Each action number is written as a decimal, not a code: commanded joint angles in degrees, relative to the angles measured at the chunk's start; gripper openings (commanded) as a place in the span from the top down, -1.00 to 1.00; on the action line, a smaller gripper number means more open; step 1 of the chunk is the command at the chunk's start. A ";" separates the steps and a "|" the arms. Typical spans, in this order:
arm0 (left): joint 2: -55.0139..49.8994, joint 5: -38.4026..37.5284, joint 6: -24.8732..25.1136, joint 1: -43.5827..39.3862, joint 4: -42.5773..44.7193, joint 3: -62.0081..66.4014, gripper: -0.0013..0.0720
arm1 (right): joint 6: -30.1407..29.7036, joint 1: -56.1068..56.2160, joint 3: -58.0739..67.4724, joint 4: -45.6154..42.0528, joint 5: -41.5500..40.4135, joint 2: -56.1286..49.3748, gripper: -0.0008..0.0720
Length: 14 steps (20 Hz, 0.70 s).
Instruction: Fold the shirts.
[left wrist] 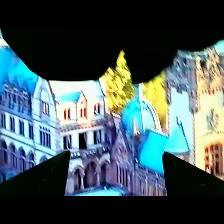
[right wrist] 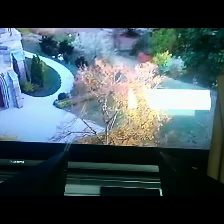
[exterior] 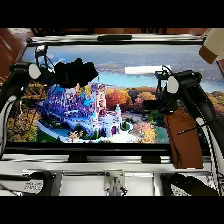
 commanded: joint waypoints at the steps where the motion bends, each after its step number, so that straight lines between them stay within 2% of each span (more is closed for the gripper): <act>1: -19.45 -8.50 -0.31 5.55 -0.33 22.21 -0.90 | 0.90 0.04 0.04 0.72 -1.27 -0.02 -0.85; 4: -28.28 -6.80 -0.28 6.88 -2.14 30.34 -0.90 | 1.25 0.07 0.02 0.92 -5.18 -0.02 -0.85; 8: -32.54 0.11 0.83 6.21 -14.29 29.70 -0.90 | 1.25 0.07 0.02 0.92 -8.00 -0.02 -0.85; 12: -33.57 3.72 2.10 4.90 -14.86 27.87 -0.86 | 1.25 0.07 0.02 1.16 -8.28 -0.02 -0.85; 13: -33.81 3.72 2.12 4.83 -14.86 27.87 -0.71 | 1.25 0.04 0.04 1.33 -8.31 -0.02 -0.85; 14: -33.90 3.82 2.12 4.83 -14.86 27.87 -0.37 | 1.25 0.04 0.02 1.75 -8.28 -0.02 -0.85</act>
